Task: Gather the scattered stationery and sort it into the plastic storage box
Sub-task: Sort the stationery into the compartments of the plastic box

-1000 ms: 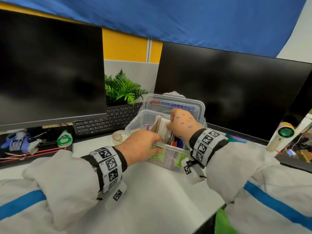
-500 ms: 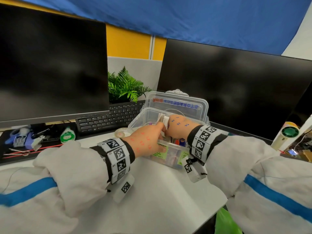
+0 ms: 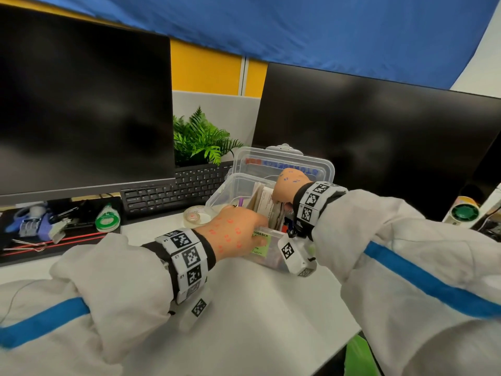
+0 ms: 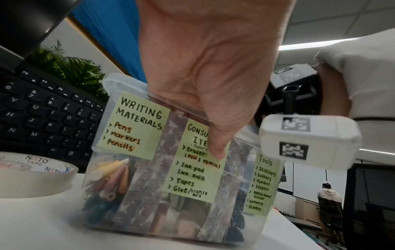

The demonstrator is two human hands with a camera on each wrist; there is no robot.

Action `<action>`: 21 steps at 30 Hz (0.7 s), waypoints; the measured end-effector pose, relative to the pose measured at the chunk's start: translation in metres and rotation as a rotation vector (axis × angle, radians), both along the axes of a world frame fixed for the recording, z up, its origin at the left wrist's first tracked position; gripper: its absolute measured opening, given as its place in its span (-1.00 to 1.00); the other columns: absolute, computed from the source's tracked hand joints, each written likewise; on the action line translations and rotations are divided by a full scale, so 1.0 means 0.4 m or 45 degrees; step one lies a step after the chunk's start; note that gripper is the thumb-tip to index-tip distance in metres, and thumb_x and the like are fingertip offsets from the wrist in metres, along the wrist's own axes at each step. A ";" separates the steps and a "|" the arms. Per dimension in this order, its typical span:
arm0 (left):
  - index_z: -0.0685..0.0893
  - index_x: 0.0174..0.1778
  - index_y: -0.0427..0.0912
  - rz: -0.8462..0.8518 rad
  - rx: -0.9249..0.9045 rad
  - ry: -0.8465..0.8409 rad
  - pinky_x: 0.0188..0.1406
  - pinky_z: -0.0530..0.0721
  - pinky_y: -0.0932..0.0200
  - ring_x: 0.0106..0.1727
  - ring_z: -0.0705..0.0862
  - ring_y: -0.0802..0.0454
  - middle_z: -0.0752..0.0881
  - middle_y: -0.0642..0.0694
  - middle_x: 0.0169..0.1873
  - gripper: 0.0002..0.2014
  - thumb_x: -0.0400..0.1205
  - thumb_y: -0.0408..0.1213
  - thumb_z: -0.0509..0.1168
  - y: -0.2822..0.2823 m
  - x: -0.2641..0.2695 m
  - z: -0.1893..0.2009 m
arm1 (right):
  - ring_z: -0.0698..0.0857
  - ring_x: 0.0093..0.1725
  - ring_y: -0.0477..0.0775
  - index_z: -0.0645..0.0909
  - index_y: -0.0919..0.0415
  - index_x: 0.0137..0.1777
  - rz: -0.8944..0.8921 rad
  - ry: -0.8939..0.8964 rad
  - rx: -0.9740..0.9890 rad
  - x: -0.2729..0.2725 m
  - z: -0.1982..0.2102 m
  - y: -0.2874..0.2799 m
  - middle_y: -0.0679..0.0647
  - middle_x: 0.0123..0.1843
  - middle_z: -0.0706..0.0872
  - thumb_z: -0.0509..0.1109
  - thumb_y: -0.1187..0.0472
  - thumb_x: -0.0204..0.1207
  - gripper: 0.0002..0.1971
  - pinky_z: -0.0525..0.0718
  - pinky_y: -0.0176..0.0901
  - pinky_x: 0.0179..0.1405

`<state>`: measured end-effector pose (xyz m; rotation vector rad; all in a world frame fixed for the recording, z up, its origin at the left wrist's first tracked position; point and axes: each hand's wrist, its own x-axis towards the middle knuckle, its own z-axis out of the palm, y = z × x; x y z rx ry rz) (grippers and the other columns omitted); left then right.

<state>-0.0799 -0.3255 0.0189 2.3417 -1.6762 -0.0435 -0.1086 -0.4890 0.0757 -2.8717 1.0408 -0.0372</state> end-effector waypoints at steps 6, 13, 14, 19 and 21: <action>0.68 0.24 0.03 -0.035 -0.009 0.029 0.04 0.40 0.14 -0.03 0.59 0.04 0.66 0.11 -0.11 -0.79 0.71 -0.09 0.33 0.010 0.001 0.004 | 0.70 0.17 0.20 0.58 0.24 0.26 0.009 -0.114 -0.046 0.005 -0.065 -0.007 0.20 0.22 0.70 0.31 0.21 0.68 -0.78 0.63 -0.05 0.05; 0.67 0.21 0.02 -0.058 0.025 0.013 0.05 0.44 0.11 -0.07 0.57 0.06 0.66 0.11 -0.12 -0.81 0.70 -0.14 0.33 0.017 0.004 0.009 | 0.63 -0.16 0.10 0.58 0.23 0.07 -0.098 -0.185 0.134 0.004 -0.065 0.001 0.08 -0.19 0.59 0.33 0.09 0.66 -0.81 0.61 -0.09 -0.17; 0.68 0.23 0.01 -0.060 0.029 0.033 0.04 0.44 0.12 -0.05 0.59 0.06 0.69 0.09 -0.09 -0.80 0.70 -0.14 0.33 0.017 0.006 0.008 | 0.62 -0.19 0.08 0.59 0.25 0.05 -0.112 -0.201 0.154 -0.002 -0.059 0.003 0.09 -0.20 0.60 0.27 0.14 0.68 -0.83 0.59 -0.10 -0.17; 0.68 0.19 0.05 -0.061 -0.038 0.178 0.09 0.70 0.09 0.07 0.68 0.08 0.73 0.09 0.03 -0.81 0.67 -0.15 0.36 0.020 0.025 0.006 | 0.68 0.10 0.19 0.58 0.30 0.24 -0.190 -0.293 0.450 -0.026 -0.006 0.014 0.18 0.09 0.69 0.22 0.35 0.69 -0.80 0.56 -0.09 0.08; 0.70 0.11 0.05 -0.063 -0.122 0.236 0.15 0.70 0.06 0.10 0.67 0.11 0.70 0.11 0.04 -0.84 0.63 -0.13 0.42 0.021 0.037 0.002 | 0.70 0.01 0.18 0.54 0.33 0.20 -0.212 -0.324 0.576 -0.036 0.017 0.005 0.18 -0.04 0.67 0.21 0.34 0.68 -0.83 0.67 -0.02 0.07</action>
